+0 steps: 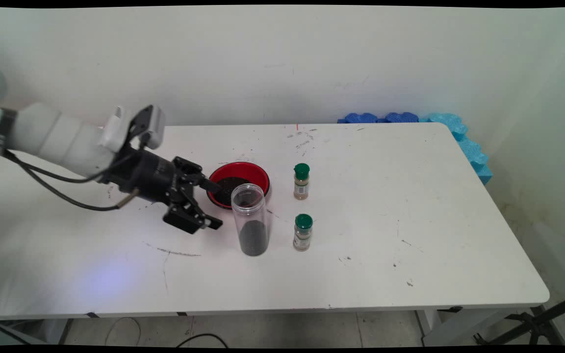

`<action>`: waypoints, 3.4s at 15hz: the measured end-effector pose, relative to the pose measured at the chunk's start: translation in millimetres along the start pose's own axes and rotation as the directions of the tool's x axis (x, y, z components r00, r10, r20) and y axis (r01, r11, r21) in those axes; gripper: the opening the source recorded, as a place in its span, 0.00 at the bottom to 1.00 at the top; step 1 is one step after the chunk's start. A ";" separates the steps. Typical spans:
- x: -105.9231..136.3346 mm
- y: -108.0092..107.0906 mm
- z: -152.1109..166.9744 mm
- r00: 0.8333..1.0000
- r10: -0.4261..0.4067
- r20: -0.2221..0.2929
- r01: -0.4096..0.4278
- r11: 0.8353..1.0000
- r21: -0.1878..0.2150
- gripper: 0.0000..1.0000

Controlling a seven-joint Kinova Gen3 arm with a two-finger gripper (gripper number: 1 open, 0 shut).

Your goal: Pick up the black seasoning powder from the table, then pour the black seasoning powder in the red bowl

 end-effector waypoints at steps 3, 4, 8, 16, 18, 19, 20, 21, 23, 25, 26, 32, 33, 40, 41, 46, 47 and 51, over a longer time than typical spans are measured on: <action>-1.4 -0.7 17.9 1.000 -0.005 -0.004 0.005 1.000 0.005 1.00; -1.6 -0.5 24.6 1.000 -0.008 -0.006 0.008 1.000 0.005 1.00; -2.2 0.5 45.5 1.000 -0.018 -0.013 0.018 1.000 0.001 1.00; -2.3 -0.5 70.5 0.999 -0.033 -0.019 0.033 0.999 0.004 1.00; -1.9 -0.2 74.1 0.999 -0.034 -0.021 0.034 0.999 0.003 1.00; -1.6 -0.1 75.3 0.999 -0.035 -0.023 0.035 0.999 0.002 1.00; -1.3 0.1 76.3 0.999 -0.036 -0.026 0.036 0.999 0.002 0.00; -0.8 0.2 76.9 0.999 -0.036 -0.029 0.036 0.999 0.002 0.00; -0.2 1.0 77.2 0.999 -0.036 -0.031 0.036 0.999 -0.001 0.00; 1.1 2.1 75.8 0.999 -0.036 -0.034 0.035 0.999 -0.006 0.00; 2.0 2.7 73.6 0.999 -0.035 -0.034 0.035 0.999 -0.009 0.00; 14.8 6.1 43.4 0.999 -0.025 -0.038 0.025 0.999 -0.020 0.00; 18.7 7.4 34.6 0.999 -0.024 -0.036 0.023 0.999 -0.025 0.00; 50.9 11.5 -25.6 1.000 -0.022 -0.015 0.021 0.998 -0.060 0.00; 55.5 11.4 -31.8 0.999 -0.029 -0.014 0.028 0.998 -0.064 0.00; 78.5 10.6 -56.8 0.999 -0.041 -0.016 0.039 0.994 -0.103 0.00; 81.2 10.2 -59.3 0.999 -0.040 -0.016 0.038 0.994 -0.106 0.00; 94.4 5.8 -71.1 0.999 -0.045 -0.013 0.043 0.992 -0.117 0.00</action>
